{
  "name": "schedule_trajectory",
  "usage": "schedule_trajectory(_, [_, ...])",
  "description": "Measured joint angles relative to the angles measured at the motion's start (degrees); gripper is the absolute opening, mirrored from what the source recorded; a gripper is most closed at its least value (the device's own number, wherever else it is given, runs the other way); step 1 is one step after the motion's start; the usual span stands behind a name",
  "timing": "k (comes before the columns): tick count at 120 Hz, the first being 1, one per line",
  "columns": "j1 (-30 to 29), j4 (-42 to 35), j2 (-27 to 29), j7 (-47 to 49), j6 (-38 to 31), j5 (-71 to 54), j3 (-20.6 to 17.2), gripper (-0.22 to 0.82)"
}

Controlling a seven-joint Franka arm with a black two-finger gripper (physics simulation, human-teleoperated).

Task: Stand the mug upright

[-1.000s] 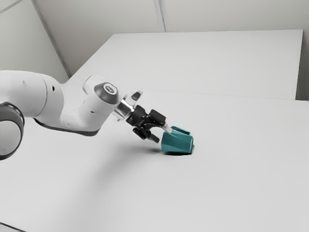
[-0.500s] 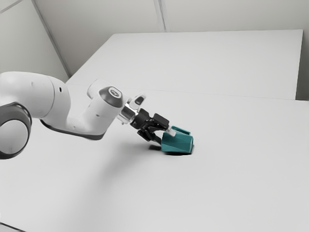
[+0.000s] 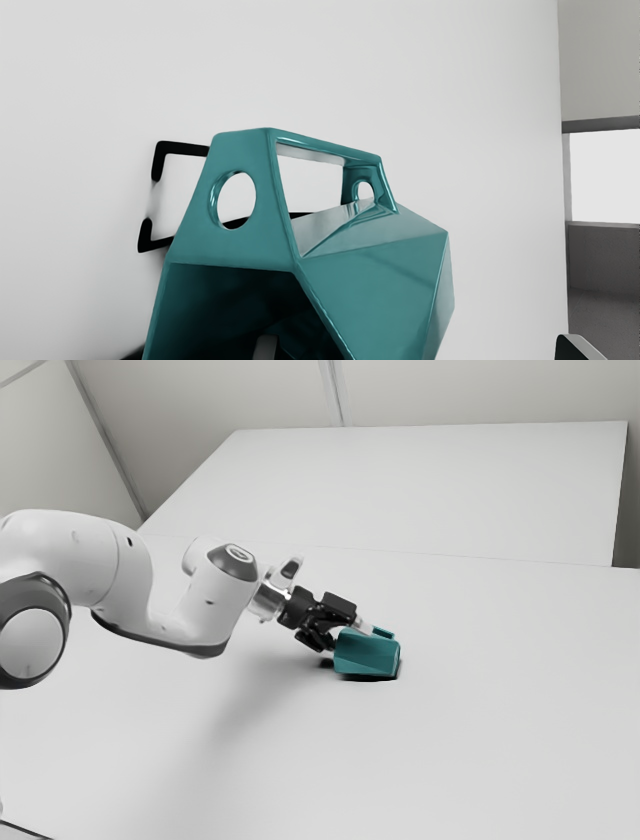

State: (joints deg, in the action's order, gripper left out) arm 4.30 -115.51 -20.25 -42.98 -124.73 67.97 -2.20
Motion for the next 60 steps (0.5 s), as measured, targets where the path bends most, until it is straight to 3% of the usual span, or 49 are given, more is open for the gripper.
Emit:
schedule_trajectory(34, [-0.1,-0.6,-0.3,-1.9,0.4,1.1,0.0,0.58])
schedule_trajectory(60, [-0.1,-0.8,-0.5,-2.9,0.5,1.3,0.2,0.47])
